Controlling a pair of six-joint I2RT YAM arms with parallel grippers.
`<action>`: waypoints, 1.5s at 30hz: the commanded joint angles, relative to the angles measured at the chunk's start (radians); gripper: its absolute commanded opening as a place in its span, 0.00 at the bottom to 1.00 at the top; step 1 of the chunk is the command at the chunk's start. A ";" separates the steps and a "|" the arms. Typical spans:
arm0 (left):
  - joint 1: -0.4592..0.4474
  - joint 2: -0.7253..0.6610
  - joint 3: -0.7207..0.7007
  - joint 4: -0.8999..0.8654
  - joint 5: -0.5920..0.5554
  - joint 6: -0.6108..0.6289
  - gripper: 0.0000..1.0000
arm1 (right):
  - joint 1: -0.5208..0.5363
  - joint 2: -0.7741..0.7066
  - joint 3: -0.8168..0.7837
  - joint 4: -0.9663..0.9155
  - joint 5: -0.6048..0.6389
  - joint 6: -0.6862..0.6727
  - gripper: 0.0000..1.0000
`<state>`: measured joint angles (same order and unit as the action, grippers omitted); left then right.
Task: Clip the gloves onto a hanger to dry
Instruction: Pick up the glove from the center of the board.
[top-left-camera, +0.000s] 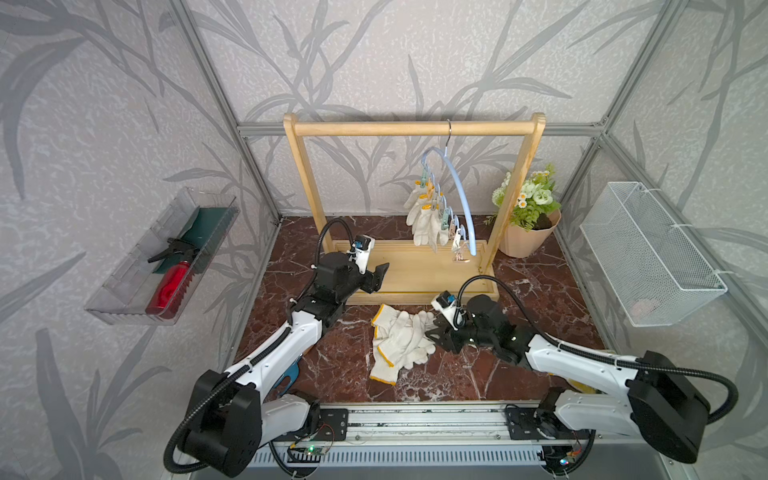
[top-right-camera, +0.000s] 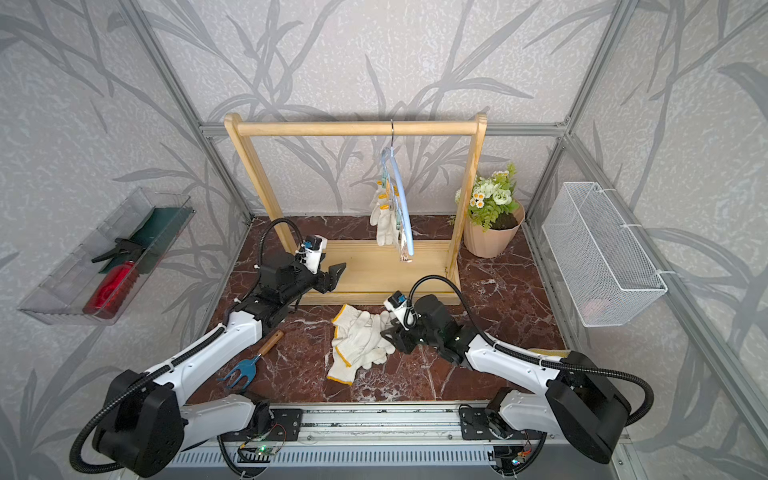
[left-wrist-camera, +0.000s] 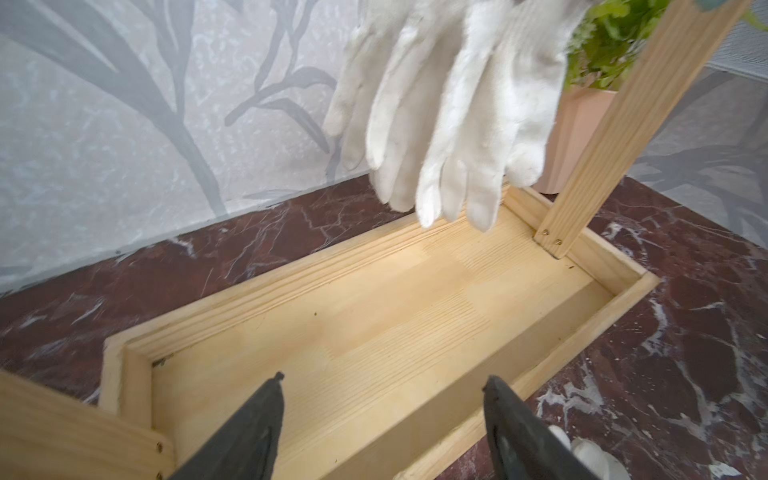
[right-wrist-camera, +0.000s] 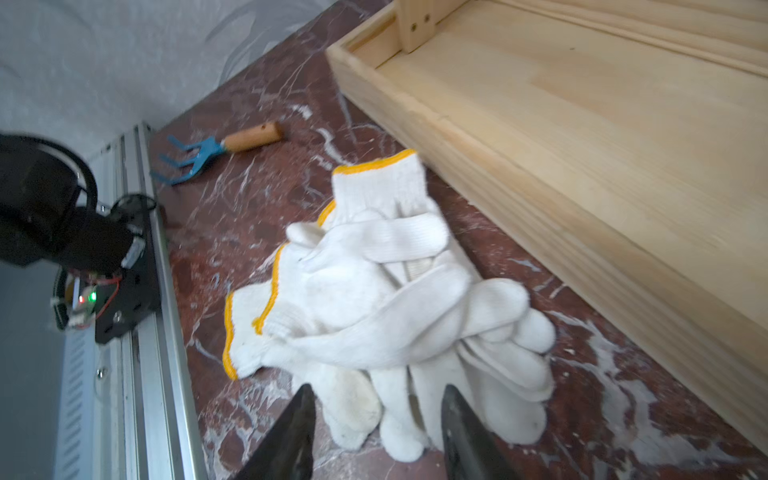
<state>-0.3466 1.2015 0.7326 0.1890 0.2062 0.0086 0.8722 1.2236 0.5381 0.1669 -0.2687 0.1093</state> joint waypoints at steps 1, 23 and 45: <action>0.001 -0.008 -0.008 -0.035 -0.114 -0.041 0.75 | 0.121 0.017 0.033 -0.062 0.148 -0.097 0.45; 0.070 -0.032 -0.063 -0.039 -0.124 -0.093 0.77 | 0.311 0.531 0.370 -0.139 0.103 -0.367 0.49; 0.083 -0.058 -0.108 0.042 0.119 -0.030 0.77 | 0.106 0.338 0.300 -0.170 -0.095 -0.139 0.03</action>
<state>-0.2680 1.1706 0.6468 0.1837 0.2092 -0.0555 1.0348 1.6295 0.8513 0.0139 -0.2443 -0.0887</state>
